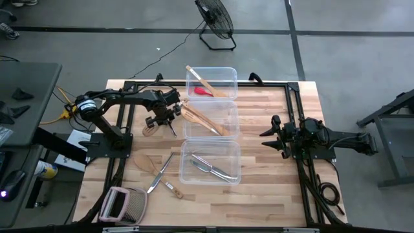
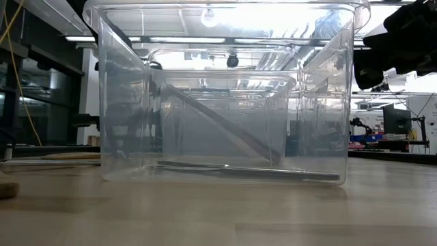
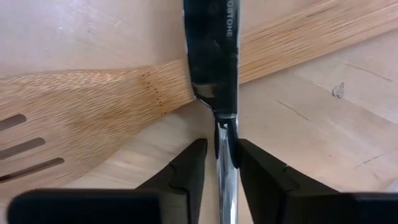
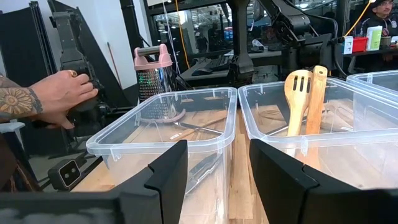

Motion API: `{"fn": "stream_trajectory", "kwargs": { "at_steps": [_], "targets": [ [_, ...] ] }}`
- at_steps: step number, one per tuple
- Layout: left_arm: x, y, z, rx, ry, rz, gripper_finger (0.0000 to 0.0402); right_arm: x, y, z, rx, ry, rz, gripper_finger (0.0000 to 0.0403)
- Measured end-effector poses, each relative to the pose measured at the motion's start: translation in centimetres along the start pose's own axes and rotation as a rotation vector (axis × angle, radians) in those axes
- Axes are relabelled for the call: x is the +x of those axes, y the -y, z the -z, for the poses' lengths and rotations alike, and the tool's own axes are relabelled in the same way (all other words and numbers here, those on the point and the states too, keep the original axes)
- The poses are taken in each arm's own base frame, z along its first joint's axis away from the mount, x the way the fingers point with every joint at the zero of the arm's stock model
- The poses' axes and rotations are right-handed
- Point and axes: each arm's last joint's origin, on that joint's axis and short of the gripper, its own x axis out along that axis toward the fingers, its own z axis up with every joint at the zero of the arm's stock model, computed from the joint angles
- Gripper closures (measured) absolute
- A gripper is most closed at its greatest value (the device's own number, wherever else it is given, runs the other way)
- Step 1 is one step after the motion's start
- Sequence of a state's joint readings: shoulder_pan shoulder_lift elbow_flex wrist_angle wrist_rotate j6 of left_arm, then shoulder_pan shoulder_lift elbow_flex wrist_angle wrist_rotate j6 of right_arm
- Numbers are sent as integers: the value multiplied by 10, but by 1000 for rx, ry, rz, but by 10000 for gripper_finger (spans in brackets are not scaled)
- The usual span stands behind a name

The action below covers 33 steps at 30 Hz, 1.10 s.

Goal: Pick & Place Kitchen Items
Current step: Put the silver knife into the bottom transparent bin

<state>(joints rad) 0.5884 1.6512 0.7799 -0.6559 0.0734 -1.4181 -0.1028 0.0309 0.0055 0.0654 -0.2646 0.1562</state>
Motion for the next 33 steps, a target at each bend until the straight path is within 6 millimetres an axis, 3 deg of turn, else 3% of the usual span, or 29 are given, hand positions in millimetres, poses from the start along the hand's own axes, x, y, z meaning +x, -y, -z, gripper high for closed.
{"fn": "stream_trajectory", "kwargs": {
  "at_steps": [8,33],
  "targets": [
    [0,-1,0,9,0,-8,361,0,0,0,0,-1,0,237],
    [-1,-1,0,109,-6,-5,363,0,0,0,0,-1,0,237]
  ]
}}
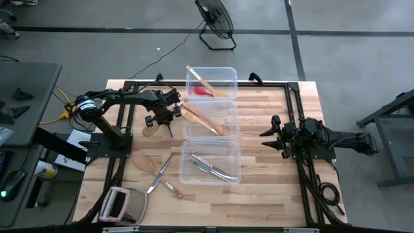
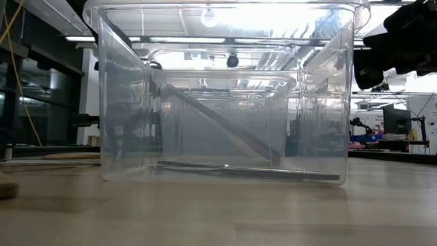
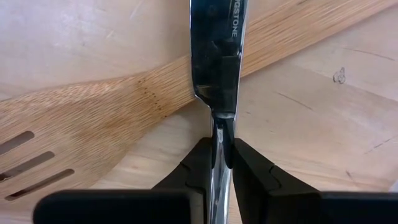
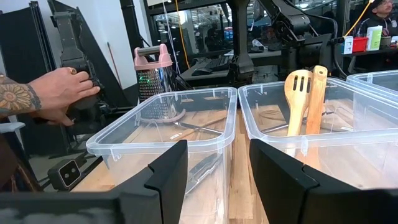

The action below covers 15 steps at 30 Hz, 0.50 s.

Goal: Pick & Place Kitchen Items
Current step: Put the silver knife into the bottom transparent bin

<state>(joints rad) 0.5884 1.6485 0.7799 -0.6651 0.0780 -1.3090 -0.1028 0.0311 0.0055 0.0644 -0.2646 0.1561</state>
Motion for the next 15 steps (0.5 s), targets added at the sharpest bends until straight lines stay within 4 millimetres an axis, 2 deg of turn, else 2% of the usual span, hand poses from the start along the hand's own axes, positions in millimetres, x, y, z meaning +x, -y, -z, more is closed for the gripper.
{"fn": "stream_trajectory", "kwargs": {
  "at_steps": [15],
  "targets": [
    [-13,-6,1,0,43,19,364,0,0,0,0,0,0,237]
  ]
}}
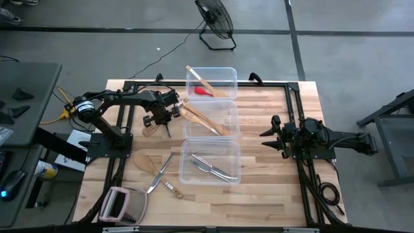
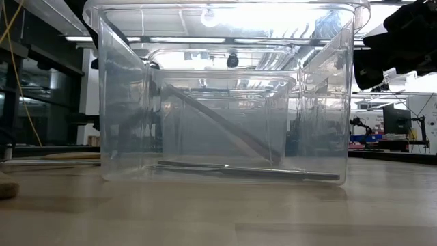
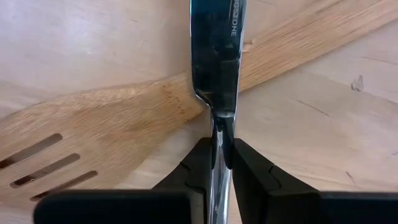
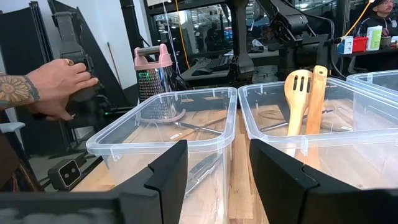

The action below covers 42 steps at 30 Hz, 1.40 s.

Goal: Pick & Place Kitchen Items
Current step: Put the silver knife into the bottom transparent bin

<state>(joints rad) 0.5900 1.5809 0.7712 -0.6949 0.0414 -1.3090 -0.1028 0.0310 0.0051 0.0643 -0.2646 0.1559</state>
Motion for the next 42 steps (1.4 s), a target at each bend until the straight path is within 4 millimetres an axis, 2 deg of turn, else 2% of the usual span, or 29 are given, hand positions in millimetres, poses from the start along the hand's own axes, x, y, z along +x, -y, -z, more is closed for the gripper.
{"fn": "stream_trajectory", "kwargs": {
  "at_steps": [26,42],
  "targets": [
    [-38,-5,2,85,75,167,364,0,0,0,0,0,0,237],
    [-78,-18,5,176,223,317,365,0,0,0,0,0,0,237]
  ]
}}
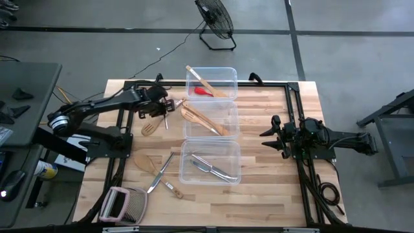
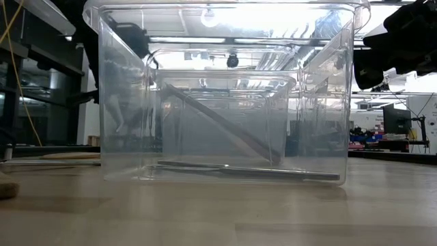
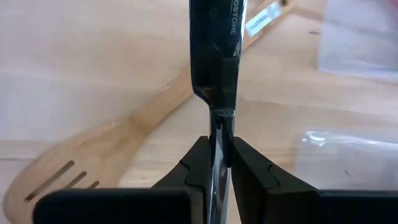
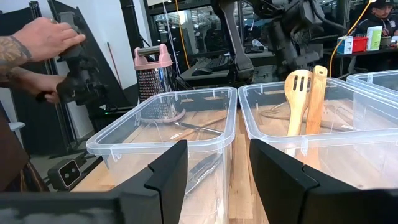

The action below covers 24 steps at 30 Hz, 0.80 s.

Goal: Pick & Place Kitchen Items
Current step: Put the silver knife into the bottom transparent bin

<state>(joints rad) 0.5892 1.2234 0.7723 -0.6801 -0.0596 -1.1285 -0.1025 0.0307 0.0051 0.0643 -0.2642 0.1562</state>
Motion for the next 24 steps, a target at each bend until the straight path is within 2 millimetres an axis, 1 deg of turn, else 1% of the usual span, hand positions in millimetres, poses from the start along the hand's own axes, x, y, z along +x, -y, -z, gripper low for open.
{"fn": "stream_trajectory", "kwargs": {
  "at_steps": [11,24],
  "targets": [
    [-36,-2,-2,192,122,160,365,0,0,0,0,0,0,237],
    [-69,-12,0,432,237,264,365,0,0,0,0,0,0,237]
  ]
}}
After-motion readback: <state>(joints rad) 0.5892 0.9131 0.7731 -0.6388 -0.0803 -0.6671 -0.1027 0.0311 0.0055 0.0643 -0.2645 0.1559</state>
